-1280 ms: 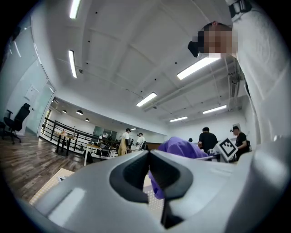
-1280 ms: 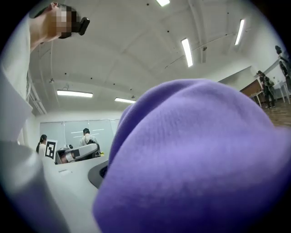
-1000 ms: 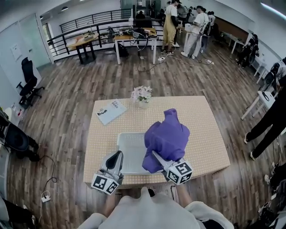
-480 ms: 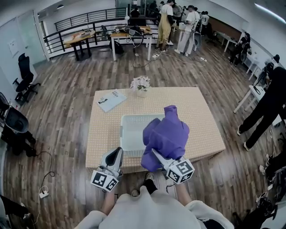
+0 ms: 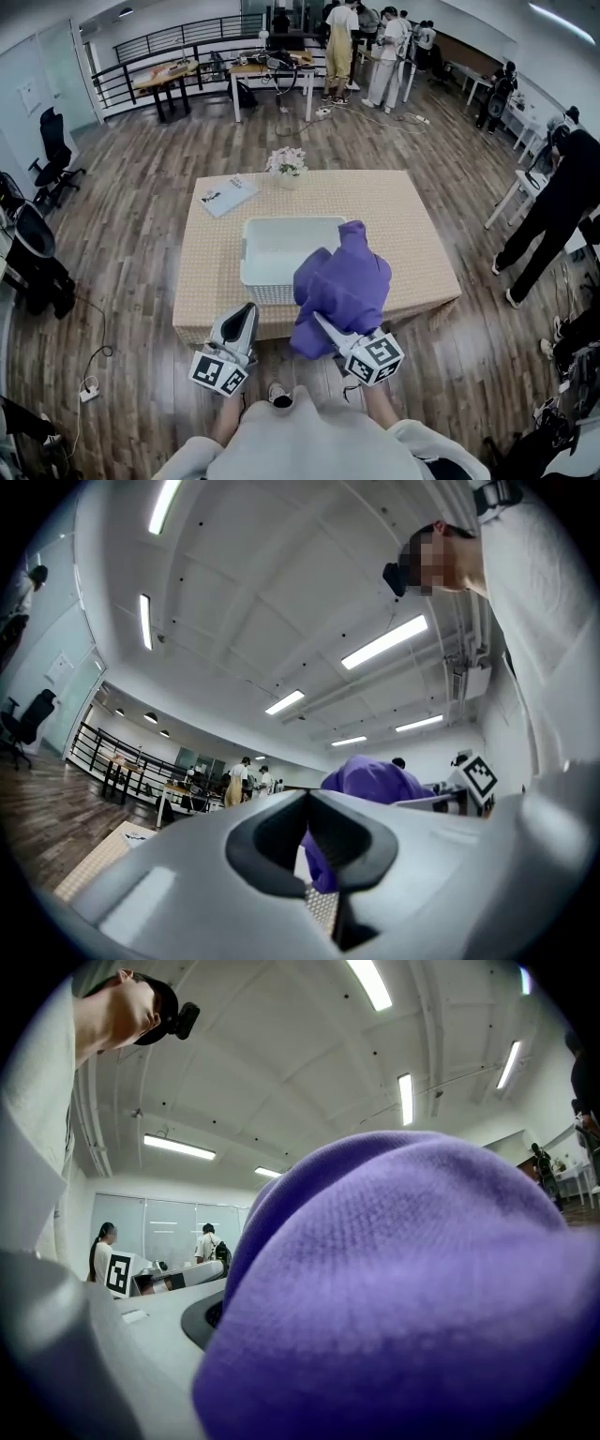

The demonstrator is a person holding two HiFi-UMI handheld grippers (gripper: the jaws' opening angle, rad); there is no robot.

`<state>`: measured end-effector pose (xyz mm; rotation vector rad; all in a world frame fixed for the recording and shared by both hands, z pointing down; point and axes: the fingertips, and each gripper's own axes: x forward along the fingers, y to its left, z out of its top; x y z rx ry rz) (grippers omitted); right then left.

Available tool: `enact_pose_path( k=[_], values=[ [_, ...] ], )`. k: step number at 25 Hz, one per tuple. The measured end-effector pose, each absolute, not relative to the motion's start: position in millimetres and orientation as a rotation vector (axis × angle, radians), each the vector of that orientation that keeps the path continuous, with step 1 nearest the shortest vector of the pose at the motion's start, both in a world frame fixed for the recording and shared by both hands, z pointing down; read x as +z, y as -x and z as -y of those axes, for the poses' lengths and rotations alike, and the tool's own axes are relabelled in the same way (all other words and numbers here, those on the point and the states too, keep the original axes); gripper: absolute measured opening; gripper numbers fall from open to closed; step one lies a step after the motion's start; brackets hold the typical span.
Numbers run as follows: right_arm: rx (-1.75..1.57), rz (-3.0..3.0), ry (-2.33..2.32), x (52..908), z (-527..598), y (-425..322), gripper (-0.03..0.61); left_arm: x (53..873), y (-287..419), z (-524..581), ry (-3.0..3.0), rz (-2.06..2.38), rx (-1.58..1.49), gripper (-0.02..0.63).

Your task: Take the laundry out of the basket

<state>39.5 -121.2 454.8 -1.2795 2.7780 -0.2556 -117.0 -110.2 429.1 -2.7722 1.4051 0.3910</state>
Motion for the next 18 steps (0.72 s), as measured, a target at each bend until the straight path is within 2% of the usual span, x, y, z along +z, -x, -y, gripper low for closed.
enact_pose_path(
  k=[11,18],
  values=[
    [-0.296,-2.814,1.253,477,21,-110,0.262,442,38,10,2.779,-1.441,0.369,0.008],
    [-0.288,-2.800,1.253,479,-1,-123,0.262,442,21,-12,2.770,-1.426,0.366,0.008]
  ],
)
